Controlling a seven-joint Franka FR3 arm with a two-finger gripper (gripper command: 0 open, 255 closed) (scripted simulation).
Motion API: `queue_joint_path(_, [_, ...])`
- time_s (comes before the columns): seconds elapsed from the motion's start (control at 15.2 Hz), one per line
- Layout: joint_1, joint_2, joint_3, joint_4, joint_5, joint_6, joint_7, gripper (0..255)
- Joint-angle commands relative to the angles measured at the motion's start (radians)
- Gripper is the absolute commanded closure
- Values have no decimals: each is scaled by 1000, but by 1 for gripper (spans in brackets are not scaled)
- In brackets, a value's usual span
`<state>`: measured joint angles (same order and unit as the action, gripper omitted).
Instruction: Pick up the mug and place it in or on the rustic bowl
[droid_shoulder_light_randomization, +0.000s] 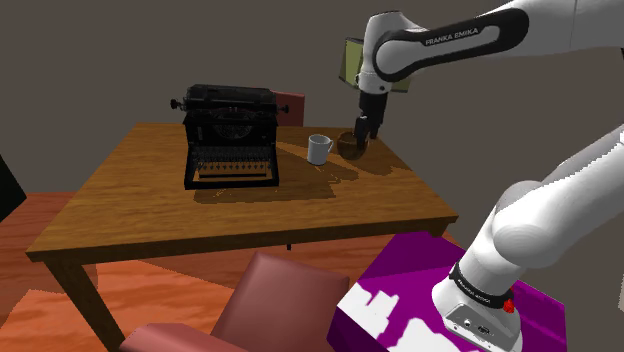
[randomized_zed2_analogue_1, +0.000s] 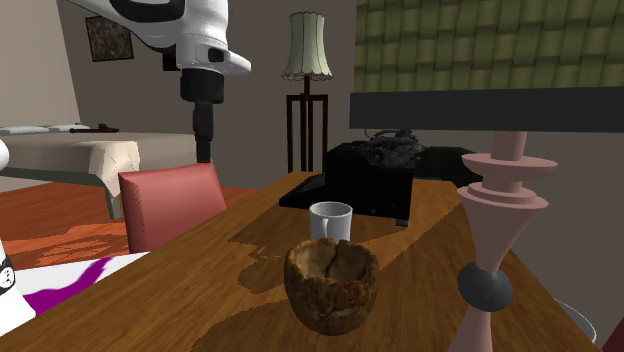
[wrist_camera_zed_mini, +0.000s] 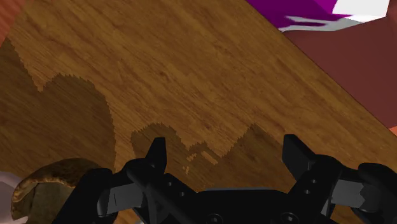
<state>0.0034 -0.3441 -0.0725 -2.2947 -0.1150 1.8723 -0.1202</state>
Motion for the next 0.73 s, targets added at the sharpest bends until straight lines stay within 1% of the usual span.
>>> queue_joint_path(0.0, [-4, 77, -12, 41, 1, 47, -14, 0])
queue_joint_path(0.33, [-6, 263, -25, 169, 19, 128, -34, 0])
queue_joint_path(0.66, [-12, 450, -32, 330, 46, 177, -58, 0])
